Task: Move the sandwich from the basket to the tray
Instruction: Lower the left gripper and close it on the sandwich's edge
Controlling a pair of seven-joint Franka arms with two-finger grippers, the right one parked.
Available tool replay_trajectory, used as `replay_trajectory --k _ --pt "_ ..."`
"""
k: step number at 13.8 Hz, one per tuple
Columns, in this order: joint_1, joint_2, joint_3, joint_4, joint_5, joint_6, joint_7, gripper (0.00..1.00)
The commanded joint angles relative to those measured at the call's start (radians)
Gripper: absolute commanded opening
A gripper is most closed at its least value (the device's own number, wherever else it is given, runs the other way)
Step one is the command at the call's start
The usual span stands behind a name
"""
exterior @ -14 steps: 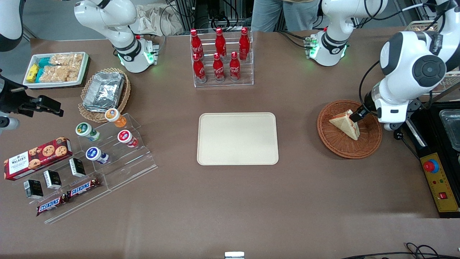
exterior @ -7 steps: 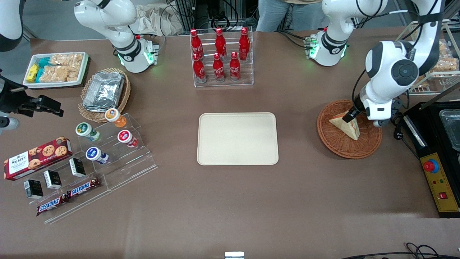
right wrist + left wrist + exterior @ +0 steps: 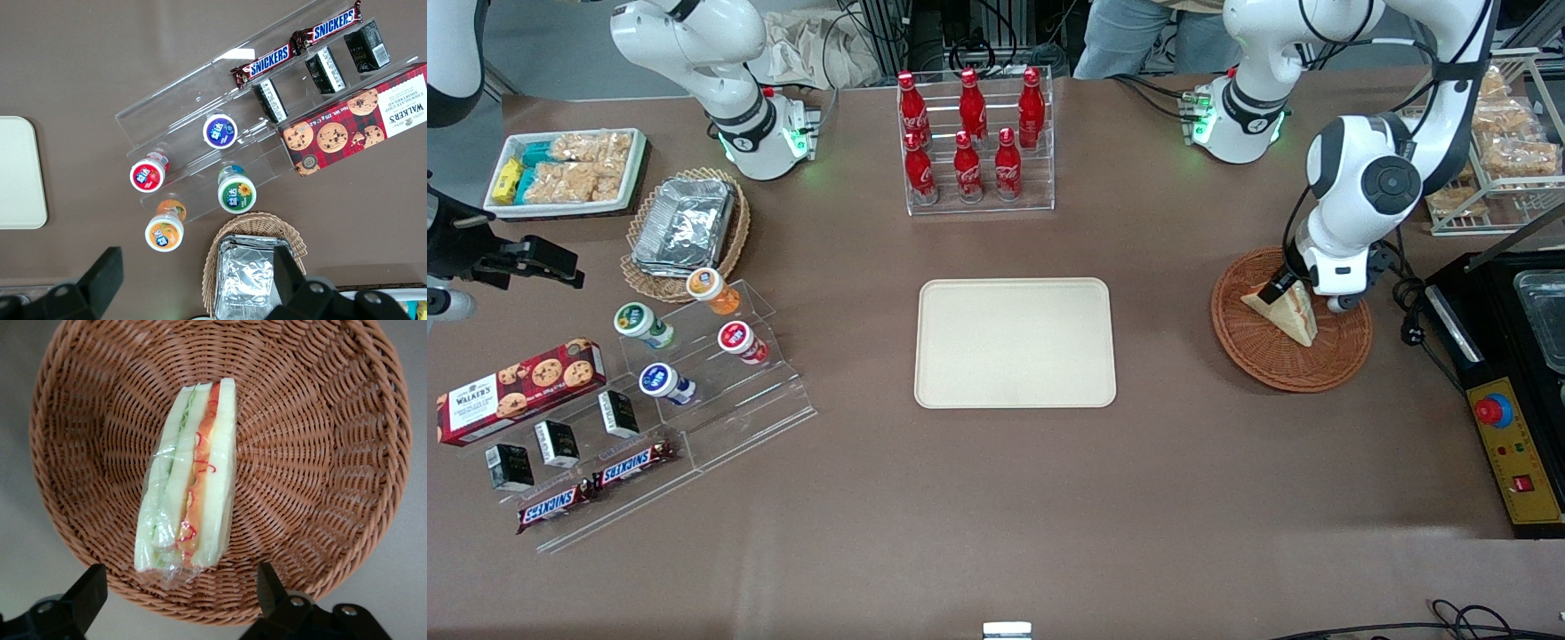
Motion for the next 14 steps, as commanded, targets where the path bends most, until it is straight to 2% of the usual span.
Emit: replay_trajectory --k 1,11,14 --pt "0.005 0.031 -0.005 -0.01 0.031 0.061 -0.026 1.0" --pt "0.045 0.137 0.003 -0.008 0.059 0.167 -0.024 0.98" --pt "0.063 0.156 0.003 -0.007 0.08 0.176 -0.018 0.52"
